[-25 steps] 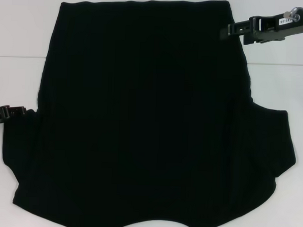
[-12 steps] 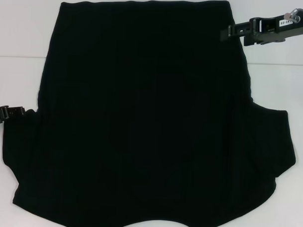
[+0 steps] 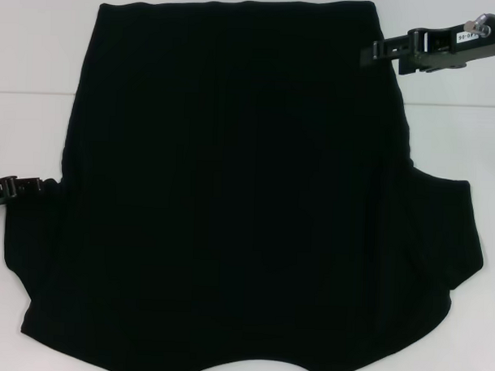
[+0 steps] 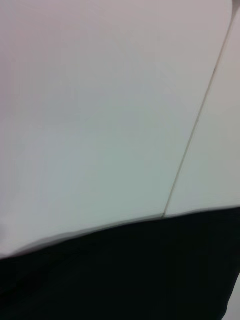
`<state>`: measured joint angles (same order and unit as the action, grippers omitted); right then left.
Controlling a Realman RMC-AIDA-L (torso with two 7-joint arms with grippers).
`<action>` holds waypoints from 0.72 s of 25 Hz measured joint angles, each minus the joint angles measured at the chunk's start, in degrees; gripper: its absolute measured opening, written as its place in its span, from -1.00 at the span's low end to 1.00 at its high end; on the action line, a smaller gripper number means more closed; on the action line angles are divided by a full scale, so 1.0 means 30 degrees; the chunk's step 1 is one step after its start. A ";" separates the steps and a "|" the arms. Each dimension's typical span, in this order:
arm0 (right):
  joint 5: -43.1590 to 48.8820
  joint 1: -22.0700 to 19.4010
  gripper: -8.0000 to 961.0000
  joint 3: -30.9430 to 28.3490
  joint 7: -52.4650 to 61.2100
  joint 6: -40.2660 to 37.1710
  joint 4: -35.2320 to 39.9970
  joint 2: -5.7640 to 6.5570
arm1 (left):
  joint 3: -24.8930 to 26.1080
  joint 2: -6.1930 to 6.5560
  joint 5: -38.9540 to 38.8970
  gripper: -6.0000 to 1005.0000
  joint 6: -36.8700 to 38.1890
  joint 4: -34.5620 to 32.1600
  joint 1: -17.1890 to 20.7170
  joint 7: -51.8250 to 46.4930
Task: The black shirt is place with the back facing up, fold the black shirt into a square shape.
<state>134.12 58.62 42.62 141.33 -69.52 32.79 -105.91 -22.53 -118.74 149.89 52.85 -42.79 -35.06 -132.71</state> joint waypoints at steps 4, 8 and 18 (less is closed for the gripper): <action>0.0000 0.0000 0.91 0.0000 -0.0001 0.0001 -0.0001 0.0000 | -0.0208 -0.0084 -0.0003 0.49 0.0058 -0.0006 -0.0006 -0.0001; -0.0001 0.0000 0.91 0.0000 -0.0001 0.0000 -0.0002 0.0000 | -0.0497 -0.0151 -0.0133 0.48 0.0327 -0.0023 -0.0007 -0.0005; 0.0001 0.0000 0.91 -0.0029 -0.0002 -0.0001 0.0009 0.0000 | -0.0466 -0.0176 -0.0337 0.46 0.1161 -0.0156 0.0013 -0.0158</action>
<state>134.12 58.62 42.54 141.32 -69.52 32.82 -105.91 -23.93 -119.27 148.88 56.33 -43.25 -35.02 -133.19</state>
